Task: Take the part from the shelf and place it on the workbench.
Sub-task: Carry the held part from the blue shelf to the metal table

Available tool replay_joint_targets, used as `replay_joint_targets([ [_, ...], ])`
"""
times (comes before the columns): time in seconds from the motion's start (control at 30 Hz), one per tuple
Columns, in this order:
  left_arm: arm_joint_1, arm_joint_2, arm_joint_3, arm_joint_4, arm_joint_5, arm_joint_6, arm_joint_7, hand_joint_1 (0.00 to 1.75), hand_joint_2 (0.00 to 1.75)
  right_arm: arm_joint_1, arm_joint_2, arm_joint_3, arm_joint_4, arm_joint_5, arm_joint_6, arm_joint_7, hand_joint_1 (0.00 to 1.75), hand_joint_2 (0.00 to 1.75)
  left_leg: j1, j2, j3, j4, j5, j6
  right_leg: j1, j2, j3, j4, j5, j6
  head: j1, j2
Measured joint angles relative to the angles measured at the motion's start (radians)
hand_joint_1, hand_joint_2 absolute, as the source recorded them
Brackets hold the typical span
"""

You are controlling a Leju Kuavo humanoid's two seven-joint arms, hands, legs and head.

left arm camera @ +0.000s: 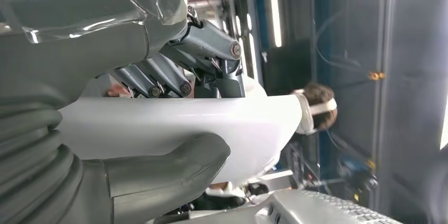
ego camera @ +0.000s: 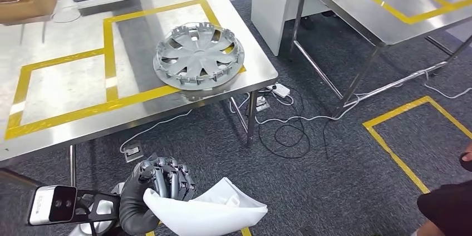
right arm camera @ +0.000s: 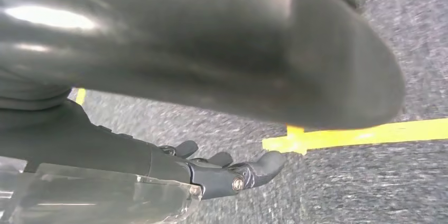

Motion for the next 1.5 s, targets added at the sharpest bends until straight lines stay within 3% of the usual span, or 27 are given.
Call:
replay_joint_targets([
  [0.03, 0.001, 0.0, 0.0, 0.001, 0.0, 0.0, 0.0, 1.75, 1.75, 0.002, -0.002, 0.0, 0.0, 0.0, 0.0, 0.0, 0.0, 0.0, 0.002, -0.016, 0.0, 0.002, -0.001, -0.002, -0.004, 0.001, -0.012, 0.01, 0.007, 0.01, 0.0, 0.0],
  [0.07, 0.001, 0.0, 0.0, 0.001, 0.0, 0.0, 0.0, 1.75, 1.75, 0.002, -0.003, 0.001, 0.0, 0.0, 0.0, 0.0, 0.0, 0.0, 0.005, -0.032, 0.001, 0.005, -0.004, -0.006, -0.009, 0.003, -0.004, -0.022, 0.031, 0.024, 0.0, 0.0],
  [0.13, 0.001, 0.0, 0.0, 0.002, 0.0, 0.0, 0.0, 1.75, 1.75, 0.001, -0.005, 0.001, 0.001, 0.0, 0.0, 0.0, 0.0, 0.0, 0.011, -0.059, -0.001, 0.022, -0.015, -0.021, -0.021, 0.023, 0.052, -0.156, 0.094, 0.05, 0.0, 0.0],
  [0.17, 0.001, 0.0, 0.0, 0.002, 0.0, 0.0, 0.0, 1.75, 1.75, 0.0, -0.005, 0.002, 0.001, 0.0, 0.0, 0.0, 0.0, 0.0, 0.012, -0.071, -0.005, 0.033, -0.023, -0.03, -0.025, 0.033, 0.077, -0.211, 0.115, 0.051, 0.001, 0.0],
  [0.23, 0.002, 0.001, 0.0, 0.002, 0.0, 0.001, -0.001, 1.75, 1.75, -0.002, -0.005, 0.002, 0.0, 0.0, 0.0, 0.0, 0.0, 0.0, 0.012, -0.086, -0.013, 0.045, -0.032, -0.044, -0.023, 0.042, 0.099, -0.251, 0.125, 0.034, 0.0, 0.0],
  [0.3, 0.004, 0.003, 0.0, 0.002, 0.0, 0.005, -0.002, 1.75, 1.75, -0.005, -0.004, 0.003, 0.0, 0.002, 0.001, 0.0, 0.0, 0.0, 0.016, -0.087, -0.015, 0.046, -0.035, -0.05, -0.02, 0.028, 0.102, -0.252, 0.126, 0.013, 0.0, 0.0],
  [0.37, 0.007, 0.004, 0.001, 0.001, 0.0, 0.011, -0.006, 1.75, 1.75, -0.006, -0.003, 0.003, -0.001, 0.004, 0.002, 0.0, 0.0, 0.0, 0.017, -0.044, -0.029, 0.082, -0.056, -0.059, -0.022, 0.014, 0.108, -0.254, 0.124, -0.001, -0.003, 0.0],
  [0.43, 0.008, 0.005, 0.001, 0.0, -0.003, 0.015, -0.009, 1.75, 1.75, -0.003, -0.004, 0.004, -0.001, 0.007, 0.002, 0.0, 0.0, 0.0, 0.017, 0.011, -0.085, 0.195, -0.112, -0.067, -0.021, -0.004, 0.114, -0.255, 0.119, -0.012, -0.007, 0.0],
  [0.5, 0.011, 0.006, 0.001, 0.0, -0.006, 0.017, -0.011, 1.75, 1.75, 0.001, -0.004, 0.004, -0.001, 0.008, 0.003, 0.001, 0.0, 0.0, 0.019, 0.028, -0.157, 0.321, -0.155, -0.07, -0.016, -0.027, 0.117, -0.254, 0.113, -0.019, -0.007, 0.0],
  [0.53, 0.013, 0.006, 0.001, 0.0, -0.007, 0.017, -0.011, 1.75, 1.75, 0.001, -0.004, 0.004, -0.001, 0.009, 0.003, 0.001, 0.0, 0.0, 0.019, 0.03, -0.173, 0.342, -0.151, -0.069, -0.014, -0.038, 0.119, -0.254, 0.11, -0.02, -0.007, 0.0],
  [0.57, 0.015, 0.007, 0.001, 0.0, -0.008, 0.017, -0.012, 1.75, 1.75, 0.001, -0.004, 0.004, -0.001, 0.009, 0.003, 0.001, 0.0, 0.0, 0.018, 0.032, -0.169, 0.323, -0.129, -0.066, -0.013, -0.049, 0.123, -0.254, 0.107, -0.021, -0.008, 0.0],
  [0.6, 0.016, 0.008, 0.001, 0.0, -0.008, 0.017, -0.013, 1.75, 1.75, 0.001, -0.003, 0.004, -0.001, 0.009, 0.003, 0.001, 0.0, 0.0, 0.017, 0.04, -0.143, 0.265, -0.092, -0.06, -0.011, -0.059, 0.128, -0.254, 0.103, -0.02, -0.008, 0.0],
  [0.67, 0.017, 0.008, 0.001, -0.001, -0.009, 0.017, -0.014, 1.75, 1.75, 0.0, 0.0, 0.004, -0.001, 0.009, 0.003, 0.001, 0.0, 0.0, 0.007, 0.083, -0.075, 0.127, -0.033, -0.043, -0.005, -0.078, 0.139, -0.255, 0.093, -0.014, -0.007, 0.0],
  [0.73, 0.017, 0.009, 0.002, -0.002, -0.009, 0.017, -0.015, 1.75, 1.75, 0.0, 0.002, 0.005, -0.001, 0.01, 0.003, 0.001, 0.0, 0.0, -0.005, 0.108, -0.045, 0.065, -0.02, -0.031, 0.001, -0.097, 0.147, -0.256, 0.085, -0.005, -0.007, 0.0],
  [0.8, 0.018, 0.01, 0.002, -0.003, -0.009, 0.017, -0.016, 1.75, 1.75, -0.002, 0.003, 0.005, -0.001, 0.01, 0.003, 0.001, 0.0, 0.0, -0.009, 0.086, -0.043, 0.057, -0.02, -0.024, 0.004, -0.118, 0.153, -0.262, 0.08, 0.005, -0.007, 0.0],
  [0.87, 0.019, 0.012, 0.003, -0.005, -0.009, 0.017, -0.017, 1.75, 1.75, -0.004, 0.003, 0.005, -0.002, 0.01, 0.003, 0.001, 0.0, 0.0, -0.003, 0.06, -0.031, 0.037, -0.012, -0.016, 0.002, -0.09, 0.149, -0.243, 0.066, 0.01, -0.005, 0.0],
  [0.93, 0.018, 0.01, 0.002, -0.007, -0.009, 0.017, -0.017, 1.75, 1.75, -0.004, 0.002, 0.005, -0.002, 0.01, 0.003, 0.001, 0.0, 0.0, 0.003, 0.035, -0.021, 0.024, -0.005, -0.009, -0.001, -0.029, 0.098, -0.142, 0.026, 0.006, -0.002, 0.0],
  [0.97, 0.018, 0.009, 0.001, -0.007, -0.009, 0.017, -0.017, 1.75, 1.75, -0.002, 0.002, 0.005, -0.002, 0.01, 0.003, 0.001, 0.0, 0.0, 0.004, 0.021, -0.02, 0.024, -0.005, -0.007, -0.002, -0.011, 0.059, -0.072, 0.002, 0.003, -0.001, 0.0],
  [1.03, 0.021, 0.008, 0.001, -0.006, -0.01, 0.017, -0.017, 1.75, 1.75, 0.003, 0.0, 0.005, -0.001, 0.009, 0.003, 0.002, 0.0, 0.0, 0.004, -0.008, -0.019, 0.025, -0.007, -0.007, -0.002, -0.001, -0.002, 0.018, -0.015, 0.007, -0.001, 0.0],
  [1.07, 0.022, 0.008, 0.001, -0.006, -0.01, 0.016, -0.018, 1.75, 1.75, 0.005, -0.001, 0.005, 0.0, 0.006, 0.002, 0.001, 0.0, 0.0, 0.004, -0.02, -0.018, 0.025, -0.009, -0.008, -0.002, -0.001, -0.007, 0.008, 0.001, 0.015, -0.001, 0.0],
  [1.13, 0.027, 0.009, 0.002, -0.007, -0.011, 0.015, -0.018, 1.75, 1.75, 0.004, -0.003, 0.005, 0.0, -0.004, 0.0, -0.002, 0.0, 0.0, 0.005, -0.038, -0.011, 0.028, -0.015, -0.015, -0.005, 0.002, 0.035, -0.118, 0.071, 0.034, 0.0, 0.0],
  [1.17, 0.029, 0.009, 0.003, -0.007, -0.012, 0.015, -0.019, 1.75, 1.75, 0.003, -0.004, 0.005, 0.0, -0.01, 0.0, -0.003, 0.0, 0.0, 0.003, -0.044, -0.01, 0.033, -0.02, -0.02, -0.006, 0.006, 0.062, -0.185, 0.103, 0.036, 0.0, 0.0],
  [1.23, 0.035, 0.01, 0.007, -0.007, -0.012, 0.014, -0.02, 1.75, 1.75, 0.001, -0.004, 0.004, 0.0, -0.014, 0.0, -0.004, 0.0, 0.0, -0.001, -0.05, -0.012, 0.041, -0.03, -0.03, -0.004, 0.012, 0.092, -0.257, 0.134, 0.024, -0.001, 0.0],
  [1.3, 0.04, 0.011, 0.014, -0.008, -0.012, 0.014, -0.021, 1.75, 1.75, 0.001, -0.004, 0.004, 0.0, -0.015, 0.0, -0.004, 0.0, 0.0, 0.0, -0.051, -0.014, 0.043, -0.035, -0.036, -0.003, 0.012, 0.095, -0.261, 0.136, 0.005, -0.002, 0.0],
  [1.37, 0.045, 0.012, 0.021, -0.009, -0.012, 0.014, -0.022, 1.75, 1.75, 0.001, -0.002, 0.004, -0.001, -0.015, 0.0, -0.004, 0.0, 0.0, 0.004, -0.029, -0.019, 0.064, -0.051, -0.045, -0.006, 0.01, 0.099, -0.263, 0.136, -0.008, -0.003, 0.0],
  [1.43, 0.047, 0.012, 0.025, -0.01, -0.012, 0.014, -0.023, 1.75, 1.75, 0.001, -0.001, 0.003, -0.002, -0.019, -0.007, -0.004, 0.0, 0.0, 0.008, 0.008, -0.06, 0.155, -0.1, -0.058, -0.006, 0.008, 0.106, -0.264, 0.131, -0.021, -0.006, 0.0],
  [1.5, 0.049, 0.013, 0.026, -0.01, -0.012, 0.014, -0.023, 1.75, 1.75, 0.005, 0.001, 0.002, -0.002, -0.026, -0.02, -0.004, 0.0, 0.0, 0.013, 0.026, -0.132, 0.292, -0.154, -0.066, -0.003, 0.003, 0.111, -0.264, 0.124, -0.029, -0.007, 0.0],
])
